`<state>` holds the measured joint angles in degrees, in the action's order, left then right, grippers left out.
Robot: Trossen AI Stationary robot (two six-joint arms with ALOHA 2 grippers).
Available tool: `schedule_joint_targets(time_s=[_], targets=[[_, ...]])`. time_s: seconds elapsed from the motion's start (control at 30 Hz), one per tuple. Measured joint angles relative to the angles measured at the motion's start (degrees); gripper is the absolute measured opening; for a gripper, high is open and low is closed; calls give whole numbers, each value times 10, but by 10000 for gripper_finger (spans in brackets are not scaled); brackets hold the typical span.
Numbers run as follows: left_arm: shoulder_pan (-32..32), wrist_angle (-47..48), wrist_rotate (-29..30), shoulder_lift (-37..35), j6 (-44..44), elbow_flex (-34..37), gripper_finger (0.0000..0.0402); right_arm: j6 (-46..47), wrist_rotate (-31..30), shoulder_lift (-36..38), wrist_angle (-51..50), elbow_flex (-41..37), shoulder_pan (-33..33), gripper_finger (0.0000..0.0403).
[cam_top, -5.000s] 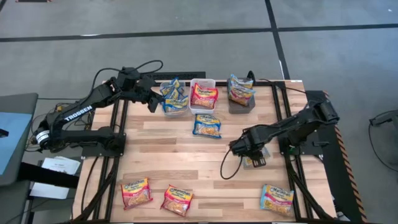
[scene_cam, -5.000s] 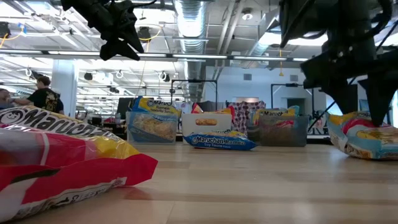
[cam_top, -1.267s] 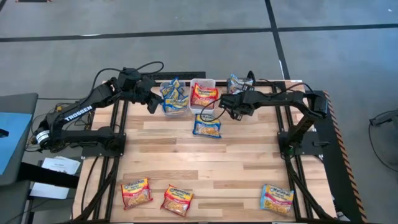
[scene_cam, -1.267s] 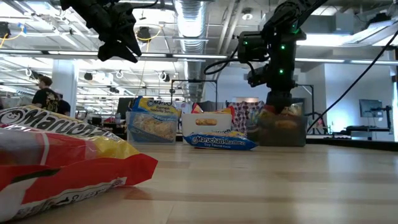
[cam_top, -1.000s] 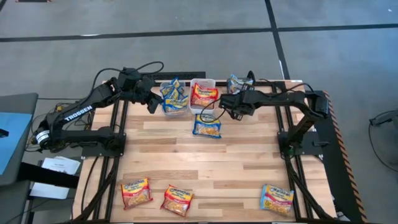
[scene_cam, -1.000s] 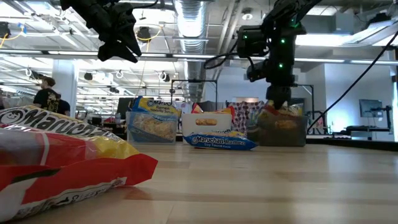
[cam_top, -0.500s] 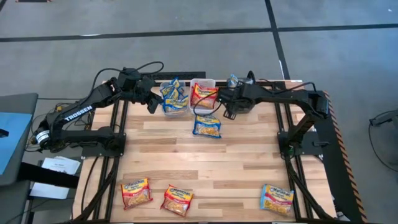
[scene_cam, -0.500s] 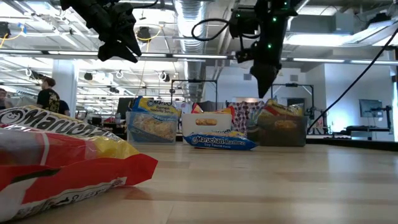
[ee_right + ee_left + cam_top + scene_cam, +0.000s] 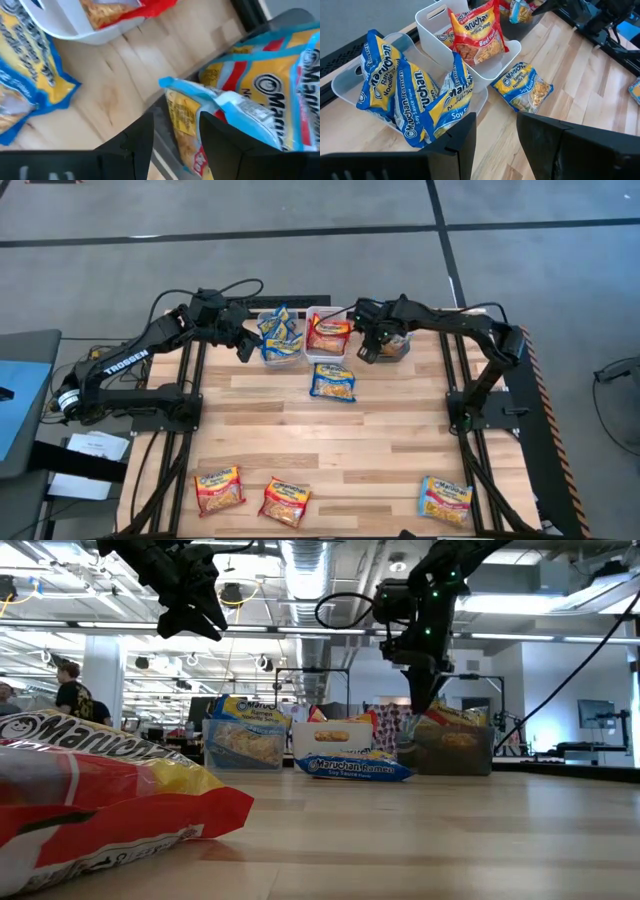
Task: Sort Maruchan noodles
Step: Put the light blue noodle pack into the black bin
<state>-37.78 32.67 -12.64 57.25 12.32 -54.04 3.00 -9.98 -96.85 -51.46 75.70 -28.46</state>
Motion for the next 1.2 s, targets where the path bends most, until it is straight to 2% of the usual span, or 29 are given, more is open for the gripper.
schedule_joint_targets(time_s=[0.23, 0.57, 0.9, 1.03, 1.2], targets=[[0, 0, 16, 0, -12, 0, 128, 0, 12, -2, 17, 0, -19, 182], [0, 0, 16, 0, -8, 0, 127, 19, 8, -45, 18, 1, -17, 182], [0, 0, 23, 0, -7, 0, 127, 44, -40, -67, -1, 0, -9, 158], [0, 0, 29, 0, -7, 0, 127, 53, -28, -67, 8, 0, -19, 151], [0, 0, 29, 0, -7, 0, 127, 98, 19, -67, 17, 0, -37, 154]])
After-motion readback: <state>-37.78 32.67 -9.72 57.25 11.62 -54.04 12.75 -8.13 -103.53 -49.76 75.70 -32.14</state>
